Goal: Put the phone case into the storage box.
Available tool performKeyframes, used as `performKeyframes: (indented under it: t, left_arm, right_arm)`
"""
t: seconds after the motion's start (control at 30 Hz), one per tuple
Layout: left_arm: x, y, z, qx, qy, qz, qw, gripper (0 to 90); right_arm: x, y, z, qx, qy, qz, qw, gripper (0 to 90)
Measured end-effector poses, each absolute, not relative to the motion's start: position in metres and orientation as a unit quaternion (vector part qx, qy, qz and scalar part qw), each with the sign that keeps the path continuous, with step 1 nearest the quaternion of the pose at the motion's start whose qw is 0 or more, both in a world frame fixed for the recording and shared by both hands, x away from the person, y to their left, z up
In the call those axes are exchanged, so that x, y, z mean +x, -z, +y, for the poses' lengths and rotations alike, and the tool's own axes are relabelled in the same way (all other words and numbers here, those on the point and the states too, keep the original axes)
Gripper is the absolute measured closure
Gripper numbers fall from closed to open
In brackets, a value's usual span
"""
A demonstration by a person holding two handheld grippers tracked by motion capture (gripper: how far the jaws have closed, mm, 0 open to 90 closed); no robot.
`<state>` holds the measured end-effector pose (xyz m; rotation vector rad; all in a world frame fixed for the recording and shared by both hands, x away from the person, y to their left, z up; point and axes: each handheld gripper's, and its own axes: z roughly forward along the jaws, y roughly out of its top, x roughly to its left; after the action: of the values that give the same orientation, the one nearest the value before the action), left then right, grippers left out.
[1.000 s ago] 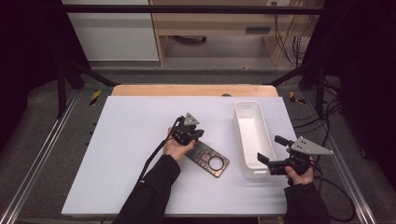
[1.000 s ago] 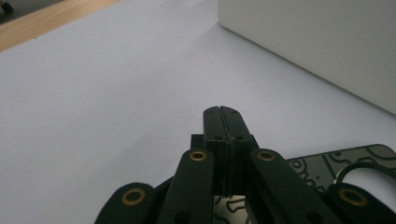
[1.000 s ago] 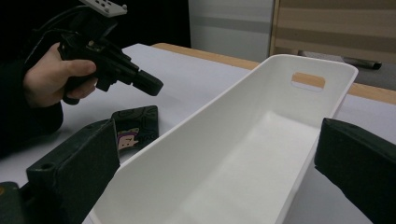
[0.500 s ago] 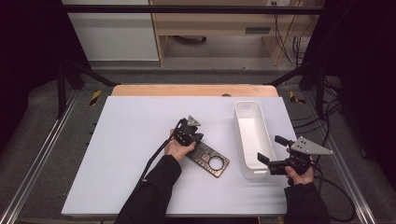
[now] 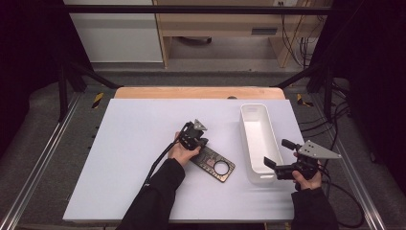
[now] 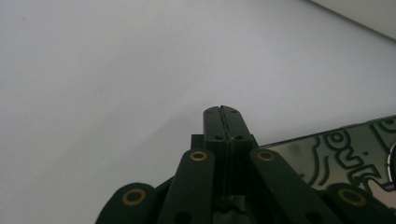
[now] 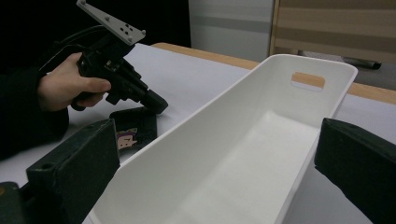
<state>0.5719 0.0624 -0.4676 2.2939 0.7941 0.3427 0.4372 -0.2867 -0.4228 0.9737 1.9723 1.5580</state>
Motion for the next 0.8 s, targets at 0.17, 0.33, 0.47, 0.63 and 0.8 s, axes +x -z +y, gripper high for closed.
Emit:
performKeyframes:
  t: [0.17, 0.33, 0.47, 0.63, 0.8]
  left_arm:
    - [0.57, 0.466, 0.064, 0.887, -0.126, 0.297, 0.329, 89.2]
    - [0.567, 0.464, 0.065, 0.895, -0.127, 0.288, 0.316, 89.3]
    - [0.564, 0.463, 0.068, 0.898, -0.124, 0.283, 0.313, 89.3]
    - [0.561, 0.463, 0.071, 0.9, -0.122, 0.279, 0.311, 89.2]
    - [0.554, 0.461, 0.077, 0.902, -0.121, 0.274, 0.31, 89.3]
  right_arm:
    - [0.437, 0.423, -0.287, 0.352, -0.564, 0.713, 0.221, 0.2]
    - [0.437, 0.423, -0.287, 0.353, -0.564, 0.713, 0.221, 0.2]
    - [0.437, 0.423, -0.287, 0.352, -0.564, 0.713, 0.221, 0.2]
    - [0.437, 0.423, -0.287, 0.353, -0.564, 0.713, 0.221, 0.2]
    - [0.437, 0.423, -0.287, 0.352, -0.564, 0.713, 0.221, 0.2]
